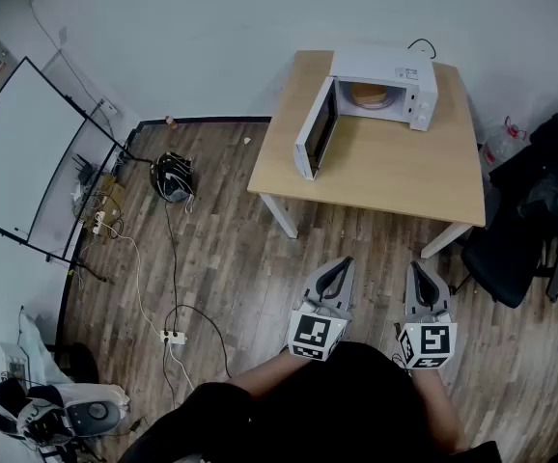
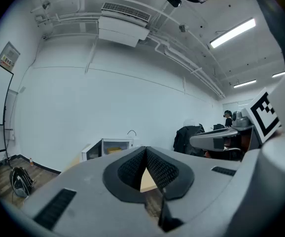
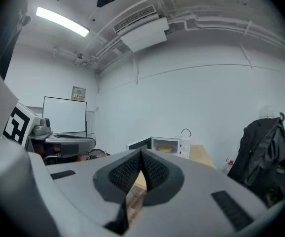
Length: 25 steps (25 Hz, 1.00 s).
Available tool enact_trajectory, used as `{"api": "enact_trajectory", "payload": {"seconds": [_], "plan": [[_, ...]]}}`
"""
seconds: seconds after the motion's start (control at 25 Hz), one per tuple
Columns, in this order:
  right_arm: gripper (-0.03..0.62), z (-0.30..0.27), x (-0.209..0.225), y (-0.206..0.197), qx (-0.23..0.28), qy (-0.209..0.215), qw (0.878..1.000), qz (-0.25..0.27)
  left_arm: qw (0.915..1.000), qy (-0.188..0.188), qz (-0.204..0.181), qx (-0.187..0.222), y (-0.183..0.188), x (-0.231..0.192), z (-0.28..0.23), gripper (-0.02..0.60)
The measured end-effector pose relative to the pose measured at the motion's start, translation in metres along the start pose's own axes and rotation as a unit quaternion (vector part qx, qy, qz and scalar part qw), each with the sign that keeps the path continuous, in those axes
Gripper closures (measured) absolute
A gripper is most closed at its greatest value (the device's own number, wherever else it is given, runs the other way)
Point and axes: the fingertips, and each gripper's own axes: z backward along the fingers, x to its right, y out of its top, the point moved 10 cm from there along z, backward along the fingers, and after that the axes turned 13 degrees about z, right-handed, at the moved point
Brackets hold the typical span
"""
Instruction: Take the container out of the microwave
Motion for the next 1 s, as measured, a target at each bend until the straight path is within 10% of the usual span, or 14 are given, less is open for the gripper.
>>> {"api": "enact_trajectory", "payload": {"seconds": [1.0], "plan": [[0.536, 0.025, 0.045, -0.048, -0.007, 0.026, 0.999, -0.025, 0.9990, 0.032, -0.032, 0.006, -0.022, 0.048, -0.022, 0.570]]}}
